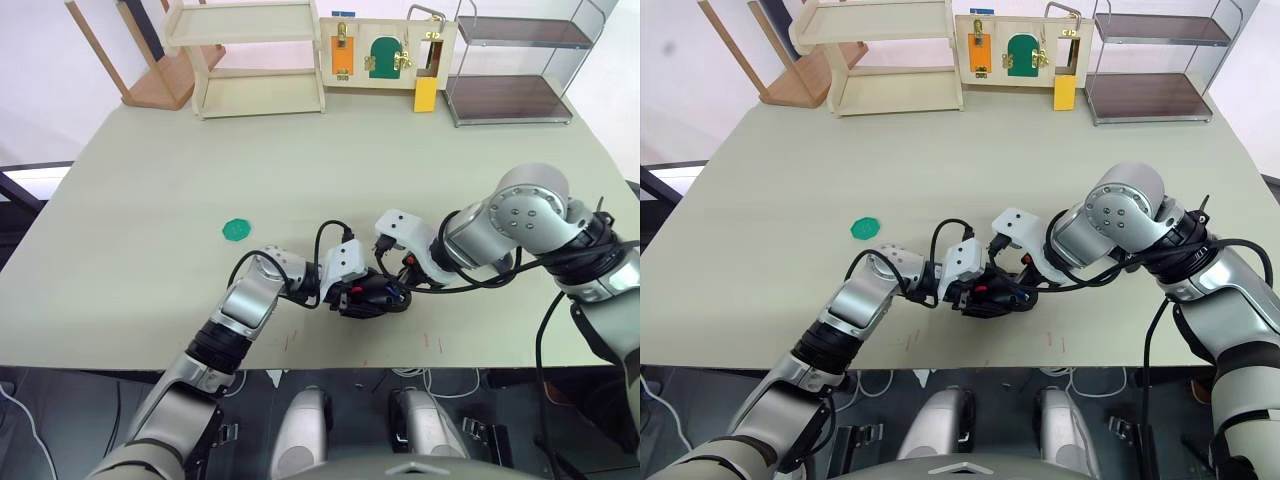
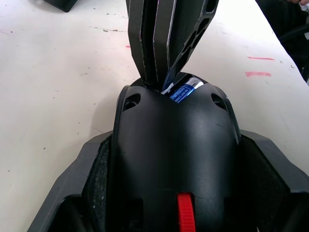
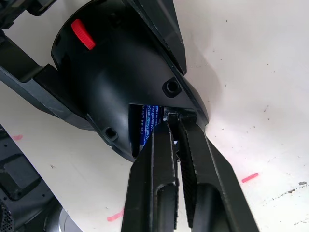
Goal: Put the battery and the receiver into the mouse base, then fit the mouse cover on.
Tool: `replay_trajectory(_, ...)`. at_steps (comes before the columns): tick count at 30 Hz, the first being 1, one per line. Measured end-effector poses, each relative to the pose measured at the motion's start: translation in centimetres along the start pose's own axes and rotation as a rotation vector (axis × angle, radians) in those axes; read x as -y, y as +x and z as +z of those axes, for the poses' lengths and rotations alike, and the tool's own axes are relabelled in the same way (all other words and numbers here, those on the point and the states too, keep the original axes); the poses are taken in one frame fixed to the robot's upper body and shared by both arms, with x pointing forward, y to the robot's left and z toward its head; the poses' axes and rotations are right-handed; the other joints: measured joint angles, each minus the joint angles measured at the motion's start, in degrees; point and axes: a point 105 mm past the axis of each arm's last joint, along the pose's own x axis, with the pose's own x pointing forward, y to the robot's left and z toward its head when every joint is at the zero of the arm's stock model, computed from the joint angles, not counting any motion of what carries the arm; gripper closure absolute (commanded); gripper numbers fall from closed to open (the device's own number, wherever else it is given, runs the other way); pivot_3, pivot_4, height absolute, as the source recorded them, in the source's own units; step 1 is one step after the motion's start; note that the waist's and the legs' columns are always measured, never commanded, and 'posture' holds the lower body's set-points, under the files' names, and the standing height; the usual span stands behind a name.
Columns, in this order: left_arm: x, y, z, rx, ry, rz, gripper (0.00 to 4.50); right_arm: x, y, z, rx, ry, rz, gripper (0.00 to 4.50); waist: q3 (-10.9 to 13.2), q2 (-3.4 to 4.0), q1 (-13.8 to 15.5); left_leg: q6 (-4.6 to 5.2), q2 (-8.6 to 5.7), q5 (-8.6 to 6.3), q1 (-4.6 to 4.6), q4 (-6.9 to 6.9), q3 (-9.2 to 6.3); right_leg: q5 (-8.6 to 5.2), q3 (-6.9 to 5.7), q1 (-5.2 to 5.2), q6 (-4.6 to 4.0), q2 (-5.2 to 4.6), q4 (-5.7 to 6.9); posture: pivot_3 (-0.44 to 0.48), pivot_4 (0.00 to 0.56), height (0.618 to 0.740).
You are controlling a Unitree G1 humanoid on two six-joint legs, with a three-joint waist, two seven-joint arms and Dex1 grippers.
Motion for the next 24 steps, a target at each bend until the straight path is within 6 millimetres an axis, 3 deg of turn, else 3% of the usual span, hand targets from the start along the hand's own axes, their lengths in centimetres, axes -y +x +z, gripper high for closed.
replay_trajectory(3, 0.0, 0.0, 0.0, 0.000, 0.000, -0.001, 1.46, 0.5, 0.0, -0.2, -0.006, 0.007, -0.028, 1.57, 0.0, 0.01, 0.0, 0.00, -0.01, 0.00, -0.01, 0.00, 0.00, 0.00, -0.01, 0.00, 0.00, 0.00, 0.00, 0.000, 0.150, 0.740)
replay_trajectory(17, 0.0, 0.1, 0.1, -0.001, 0.002, -0.008, 1.46, 0.3, -0.3, -0.2, -0.003, 0.000, -0.010, 1.57, 0.0, 0.04, 0.2, 0.00, -0.02, 0.00, -0.05, 0.00, 0.01, 0.01, -0.06, 0.00, 0.01, 0.00, 0.00, 0.000, 0.150, 0.740)
replay_trajectory(24, 0.0, 0.1, 0.2, -0.002, 0.003, -0.015, 1.46, 0.4, -1.9, -0.4, 0.082, -0.037, -0.022, 1.57, 0.0, 0.05, 0.5, 0.00, -0.02, 0.00, -0.06, 0.00, 0.00, 0.00, -0.09, -0.01, 0.01, 0.00, 0.00, 0.000, 0.150, 0.740)
